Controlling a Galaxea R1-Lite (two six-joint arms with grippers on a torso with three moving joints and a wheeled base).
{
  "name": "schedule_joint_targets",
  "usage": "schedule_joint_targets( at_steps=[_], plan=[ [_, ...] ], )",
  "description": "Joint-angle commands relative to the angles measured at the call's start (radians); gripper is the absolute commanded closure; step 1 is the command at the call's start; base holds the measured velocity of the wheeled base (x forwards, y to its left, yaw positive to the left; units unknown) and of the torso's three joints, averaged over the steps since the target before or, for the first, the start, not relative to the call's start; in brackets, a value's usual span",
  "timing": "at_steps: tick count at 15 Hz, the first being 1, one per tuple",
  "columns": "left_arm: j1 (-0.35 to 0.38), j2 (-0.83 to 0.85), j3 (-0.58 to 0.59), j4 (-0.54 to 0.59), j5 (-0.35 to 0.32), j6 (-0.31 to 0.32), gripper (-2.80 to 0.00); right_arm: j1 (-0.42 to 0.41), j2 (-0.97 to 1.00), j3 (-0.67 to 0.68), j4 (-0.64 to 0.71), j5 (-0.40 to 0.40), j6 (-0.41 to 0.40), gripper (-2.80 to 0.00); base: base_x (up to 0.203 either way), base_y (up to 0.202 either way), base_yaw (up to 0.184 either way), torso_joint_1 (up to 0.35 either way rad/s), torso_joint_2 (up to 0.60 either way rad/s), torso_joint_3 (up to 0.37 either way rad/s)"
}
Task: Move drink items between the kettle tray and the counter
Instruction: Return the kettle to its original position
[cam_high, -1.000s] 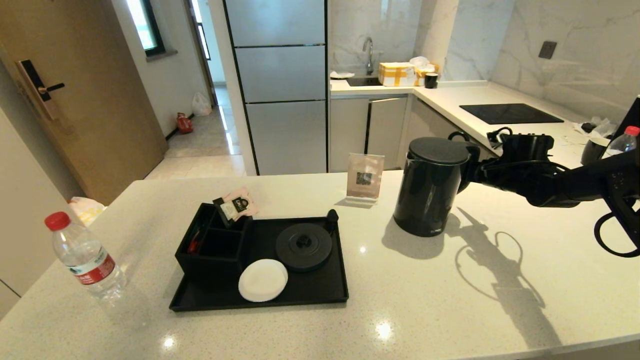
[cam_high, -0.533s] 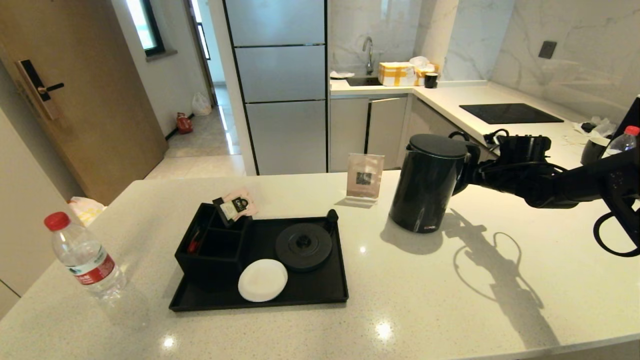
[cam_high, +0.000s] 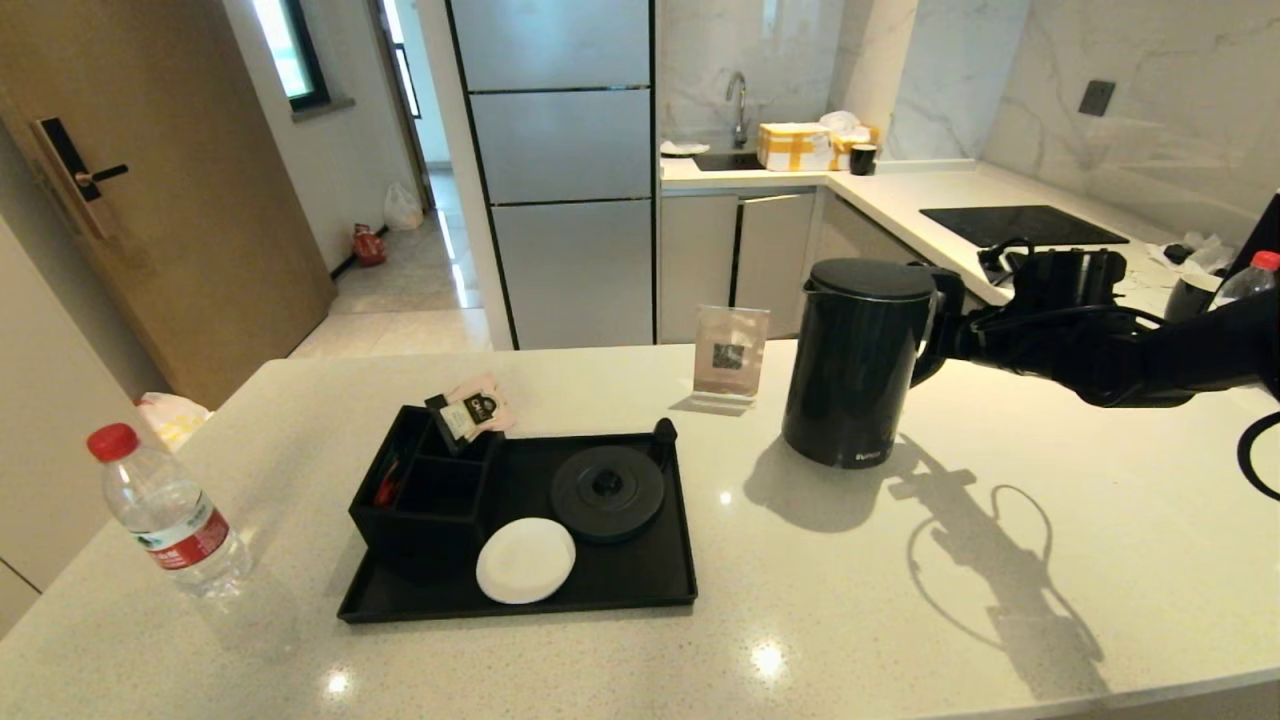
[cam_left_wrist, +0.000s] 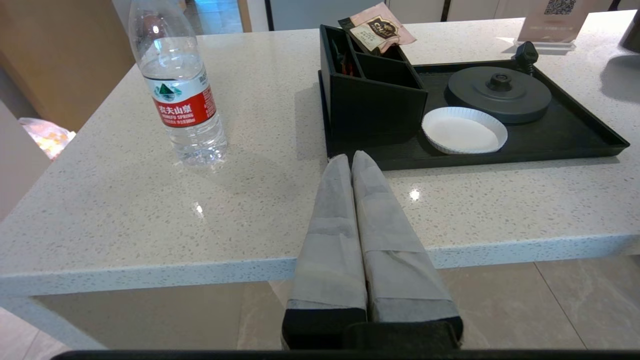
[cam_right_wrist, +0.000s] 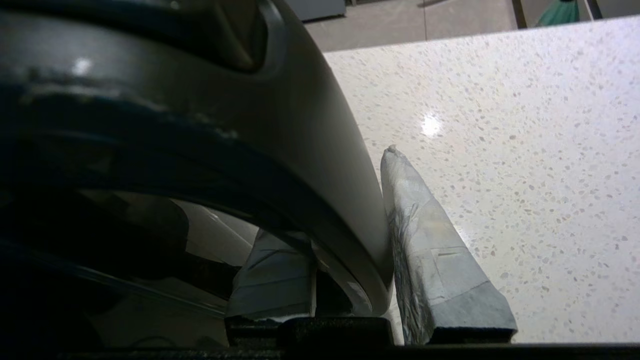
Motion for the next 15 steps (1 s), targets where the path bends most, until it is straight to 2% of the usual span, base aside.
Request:
schedule_joint_targets(
  at_steps=[1,4,6,8,10,13,15],
  plan=[
    [0.000,-0.001,0.000,0.000,0.000,0.000,0.00,0.027,-0.122,0.071,-0.004,0.002,0.003,0.00,0.000,0.000,0.000,0.000,0.00,0.000],
    [0.000,-0.001,0.000,0.000,0.000,0.000,0.00,0.091,-0.226,0.155,-0.002,-0.006,0.019,0.00,0.000,0.000,0.000,0.000,0.00,0.000],
    [0.000,-0.001,0.000,0.000,0.000,0.000,0.00,0.148,-0.293,0.185,0.007,-0.066,0.059,0.00,0.000,0.000,0.000,0.000,0.00,0.000],
    [0.000,-0.001,0.000,0.000,0.000,0.000,0.00,0.260,-0.338,0.202,0.035,-0.225,0.085,0.00,0.000,0.000,0.000,0.000,0.00,0.000],
    [0.000,-0.001,0.000,0.000,0.000,0.000,0.00,0.323,-0.346,0.207,0.053,-0.327,0.103,0.00,0.000,0.000,0.000,0.000,0.00,0.000],
    [0.000,-0.001,0.000,0.000,0.000,0.000,0.00,0.485,-0.336,0.207,0.049,-0.481,0.123,0.00,0.000,0.000,0.000,0.000,0.00,0.000],
    [0.000,0.001,0.000,0.000,0.000,0.000,0.00,0.629,-0.278,0.196,0.022,-0.645,0.127,0.00,0.000,0.000,0.000,0.000,0.00,0.000]
  ],
)
